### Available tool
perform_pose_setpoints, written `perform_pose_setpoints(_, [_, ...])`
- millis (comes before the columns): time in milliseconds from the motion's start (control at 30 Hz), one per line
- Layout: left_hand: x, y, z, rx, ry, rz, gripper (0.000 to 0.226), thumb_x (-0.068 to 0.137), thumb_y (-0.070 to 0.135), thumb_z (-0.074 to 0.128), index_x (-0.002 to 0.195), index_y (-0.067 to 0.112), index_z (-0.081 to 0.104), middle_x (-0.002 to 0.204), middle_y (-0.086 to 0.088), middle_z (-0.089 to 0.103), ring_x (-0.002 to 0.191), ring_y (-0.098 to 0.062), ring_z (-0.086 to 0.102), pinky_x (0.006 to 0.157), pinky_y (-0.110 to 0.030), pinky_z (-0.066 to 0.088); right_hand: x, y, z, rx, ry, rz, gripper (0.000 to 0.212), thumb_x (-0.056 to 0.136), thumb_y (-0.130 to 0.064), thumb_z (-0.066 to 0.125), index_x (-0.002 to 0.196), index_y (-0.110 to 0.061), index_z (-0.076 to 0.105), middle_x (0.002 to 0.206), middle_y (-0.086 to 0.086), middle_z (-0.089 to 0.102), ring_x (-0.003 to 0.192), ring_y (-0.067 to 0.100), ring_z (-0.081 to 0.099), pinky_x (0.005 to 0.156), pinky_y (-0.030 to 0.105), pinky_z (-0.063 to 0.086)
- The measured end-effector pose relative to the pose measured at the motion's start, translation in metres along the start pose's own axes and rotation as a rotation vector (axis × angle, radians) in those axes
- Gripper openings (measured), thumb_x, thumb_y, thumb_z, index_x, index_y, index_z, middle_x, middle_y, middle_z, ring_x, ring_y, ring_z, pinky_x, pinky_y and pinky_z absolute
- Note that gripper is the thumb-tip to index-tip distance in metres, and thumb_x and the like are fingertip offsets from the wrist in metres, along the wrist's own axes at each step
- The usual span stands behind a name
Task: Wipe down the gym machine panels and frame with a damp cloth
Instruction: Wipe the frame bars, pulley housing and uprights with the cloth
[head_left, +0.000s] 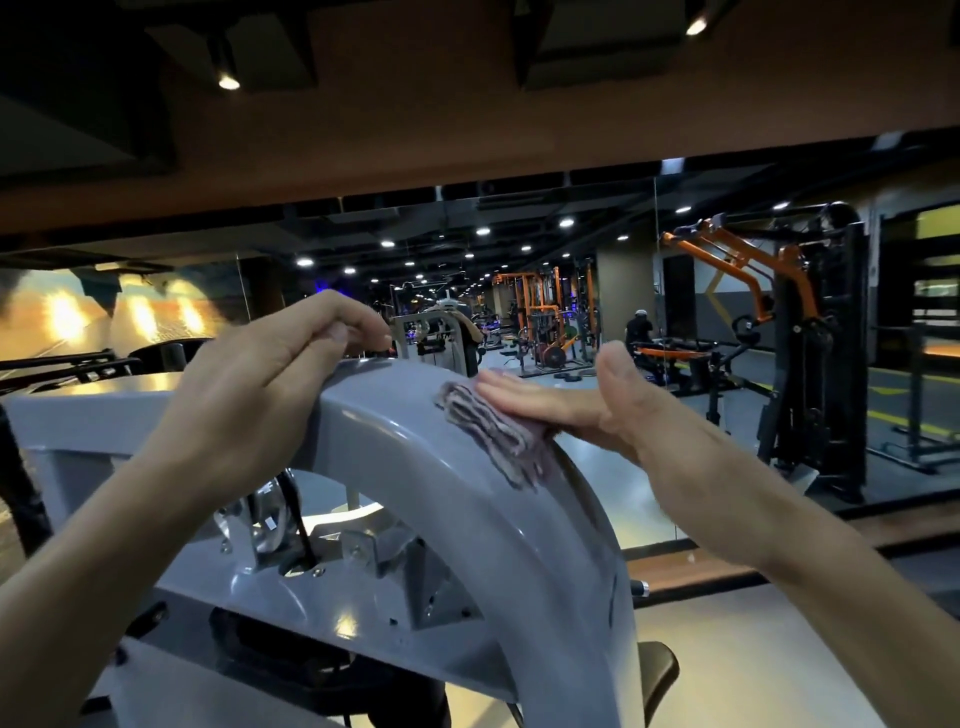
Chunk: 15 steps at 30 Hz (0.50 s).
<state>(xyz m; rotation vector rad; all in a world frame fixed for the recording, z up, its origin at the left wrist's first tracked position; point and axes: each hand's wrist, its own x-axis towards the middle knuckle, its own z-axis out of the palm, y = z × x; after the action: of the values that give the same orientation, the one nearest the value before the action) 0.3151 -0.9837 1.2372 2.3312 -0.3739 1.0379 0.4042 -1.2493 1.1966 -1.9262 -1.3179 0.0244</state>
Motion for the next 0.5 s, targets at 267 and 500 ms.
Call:
perform_pose_setpoints(267, [-0.002,-0.002,0.000,-0.007,-0.011,-0.010,0.037,0.099,0.050,0.034,0.117,0.045,0.066,0.118,0.025,0.071,0.116,-0.009,0.067,0.086,-0.058,0.058,-0.005,-0.009,0.019,0.140,0.273,-0.039,0.073,0.095,-0.075,0.011,0.137,-0.043,0.062,0.144,-0.034,0.050,0.136,-0.018,0.038,0.124,0.034,0.020])
perform_pose_setpoints(500, [-0.001,-0.003,0.003,-0.032,0.024,0.027,0.034,0.100,0.038,0.038,0.111,0.043,0.069,0.113,0.024,0.074,0.115,-0.006,0.068,0.099,-0.057,0.053,0.000,0.095,0.017,0.247,0.154,0.160,0.055,0.111,-0.046,-0.001,0.141,-0.067,0.040,0.150,-0.052,0.018,0.152,-0.008,0.011,0.124,0.036,0.011])
